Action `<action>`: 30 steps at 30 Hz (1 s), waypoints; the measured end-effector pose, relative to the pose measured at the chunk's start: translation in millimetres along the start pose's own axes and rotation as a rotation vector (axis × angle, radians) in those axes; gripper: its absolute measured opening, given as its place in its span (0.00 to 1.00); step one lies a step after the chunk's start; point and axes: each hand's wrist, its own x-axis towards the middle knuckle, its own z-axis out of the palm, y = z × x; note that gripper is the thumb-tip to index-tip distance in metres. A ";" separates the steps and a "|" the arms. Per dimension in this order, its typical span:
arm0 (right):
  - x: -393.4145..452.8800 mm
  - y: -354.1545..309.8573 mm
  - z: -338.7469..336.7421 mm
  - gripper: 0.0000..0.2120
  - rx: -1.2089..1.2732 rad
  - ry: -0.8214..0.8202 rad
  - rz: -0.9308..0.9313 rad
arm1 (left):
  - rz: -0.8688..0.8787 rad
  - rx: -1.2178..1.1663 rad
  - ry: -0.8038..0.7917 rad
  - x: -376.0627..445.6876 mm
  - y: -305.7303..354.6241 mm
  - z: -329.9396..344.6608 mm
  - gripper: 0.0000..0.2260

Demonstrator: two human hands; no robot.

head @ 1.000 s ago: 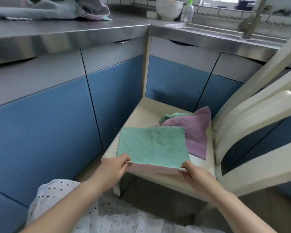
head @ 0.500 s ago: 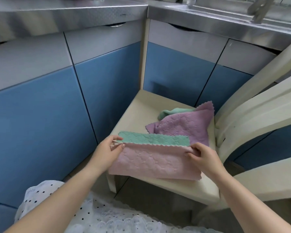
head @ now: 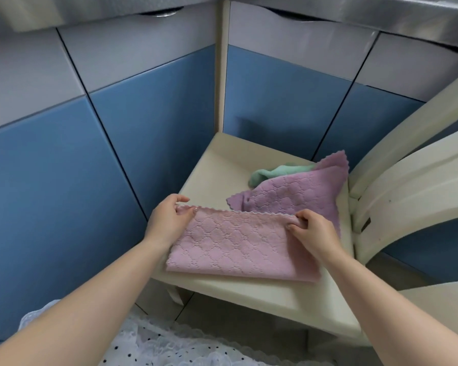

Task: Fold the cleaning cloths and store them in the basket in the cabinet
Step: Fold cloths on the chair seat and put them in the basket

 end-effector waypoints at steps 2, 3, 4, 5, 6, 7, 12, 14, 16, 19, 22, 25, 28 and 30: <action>1.6 1.7 2.3 0.12 -0.017 -0.026 0.013 | 0.020 0.079 0.000 3.8 1.6 1.7 0.13; 1.6 3.0 2.8 0.13 -0.020 -0.039 0.023 | 0.026 0.111 -0.011 4.2 2.7 2.7 0.14; 1.2 4.3 2.8 0.14 -0.021 -0.039 0.029 | 0.044 0.157 -0.017 3.9 3.3 3.3 0.15; -0.3 4.4 2.2 0.16 -0.023 -0.015 0.024 | 0.086 0.231 -0.009 3.1 3.1 3.7 0.16; -3.5 4.6 2.7 0.17 -0.030 0.038 -0.001 | 0.146 0.323 0.015 1.2 2.5 4.4 0.17; -7.7 3.0 3.4 0.17 -0.045 0.117 -0.060 | 0.217 0.405 0.052 -1.8 2.7 5.2 0.18; -39.4 -34.0 41.6 0.18 -0.198 0.248 -0.479 | 0.561 0.631 0.004 -42.3 7.2 42.2 0.19; -51.9 -48.9 64.3 0.20 -0.287 0.151 -0.532 | 0.541 0.704 -0.112 -56.6 4.2 62.8 0.23; -57.6 -51.5 78.5 0.21 -0.304 0.075 -0.536 | 0.494 0.790 -0.175 -62.0 -1.3 72.2 0.25; -56.1 -37.6 81.9 0.21 -0.341 0.022 -0.495 | 0.496 0.904 -0.191 -58.6 -8.8 70.3 0.23; -55.0 -20.7 73.7 0.23 -0.412 -0.027 -0.476 | 0.506 0.937 -0.177 -55.9 -13.9 65.1 0.25; -55.8 1.0 59.2 0.24 -0.457 -0.036 -0.407 | 0.489 0.919 -0.261 -58.0 -11.7 60.5 0.32; -57.6 16.6 48.1 0.24 -0.443 -0.008 -0.375 | 0.487 0.910 -0.258 -56.1 -11.9 60.3 0.35; -56.1 16.0 45.4 0.24 -0.442 0.012 -0.383 | 0.554 0.886 -0.218 -60.3 -9.9 59.2 0.29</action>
